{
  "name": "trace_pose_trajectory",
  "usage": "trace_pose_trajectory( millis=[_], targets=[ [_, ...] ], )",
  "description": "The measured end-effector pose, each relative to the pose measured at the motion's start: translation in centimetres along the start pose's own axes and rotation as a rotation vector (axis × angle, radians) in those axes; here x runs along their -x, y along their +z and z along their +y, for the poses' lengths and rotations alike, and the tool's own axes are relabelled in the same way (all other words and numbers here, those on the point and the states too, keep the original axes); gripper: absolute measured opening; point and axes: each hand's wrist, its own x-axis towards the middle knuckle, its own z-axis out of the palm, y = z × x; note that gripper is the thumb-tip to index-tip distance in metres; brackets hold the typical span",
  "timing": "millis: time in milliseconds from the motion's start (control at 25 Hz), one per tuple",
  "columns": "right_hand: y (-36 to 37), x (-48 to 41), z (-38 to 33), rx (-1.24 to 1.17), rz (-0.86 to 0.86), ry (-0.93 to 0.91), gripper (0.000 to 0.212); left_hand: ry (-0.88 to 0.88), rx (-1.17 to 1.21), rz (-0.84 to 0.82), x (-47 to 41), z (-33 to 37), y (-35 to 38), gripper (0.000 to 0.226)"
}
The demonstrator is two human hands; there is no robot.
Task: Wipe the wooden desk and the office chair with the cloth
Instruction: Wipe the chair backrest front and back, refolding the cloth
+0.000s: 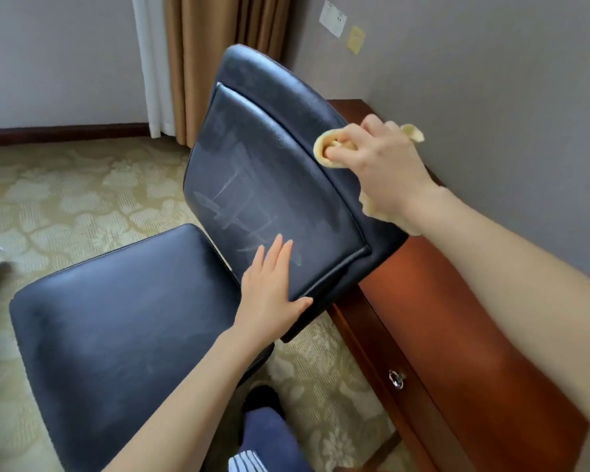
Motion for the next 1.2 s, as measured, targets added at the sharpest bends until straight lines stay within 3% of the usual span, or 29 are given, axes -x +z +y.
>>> trace_pose_trajectory(
  millis=[160, 360, 560, 720, 840, 960, 1120, 1200],
  targets=[
    [2.3, -4.1, 1.7, 0.061, -0.107, -0.094, 0.029, -0.006, -0.126, 0.075, -5.1, 2.7, 2.1, 0.118],
    [4.6, -1.4, 0.3, 0.08, -0.077, -0.193, 0.024, 0.051, -0.339, 0.027, -9.0, 4.1, 2.8, 0.133],
    [5.5, 4.3, -0.9, 0.026, 0.029, -0.18, 0.019, 0.068, -0.402, -0.013, -9.1, 3.3, 2.8, 0.131],
    [5.7, 7.8, -0.3, -0.122, 0.165, -0.278, 0.03, 0.102, -0.372, -0.032, -9.1, 1.9, 1.7, 0.12],
    [5.3, 7.8, 0.2, -0.179, 0.097, -0.365, 0.036, 0.027, -0.293, -0.032, -8.6, 0.5, 1.2, 0.111],
    [4.9, 4.1, -0.6, -0.115, 0.022, -0.315, 0.039, -0.023, -0.208, -0.019, -7.8, -1.0, 0.6, 0.105],
    [7.1, -2.4, -2.4, -0.032, -0.22, -0.27, 0.037, -0.065, -0.118, 0.009, -7.0, -2.5, -0.2, 0.101],
    [7.8, -4.9, -3.4, 0.012, -0.227, -0.241, 0.034, -0.079, -0.056, 0.049, -6.4, -3.0, -0.5, 0.098]
  ],
)
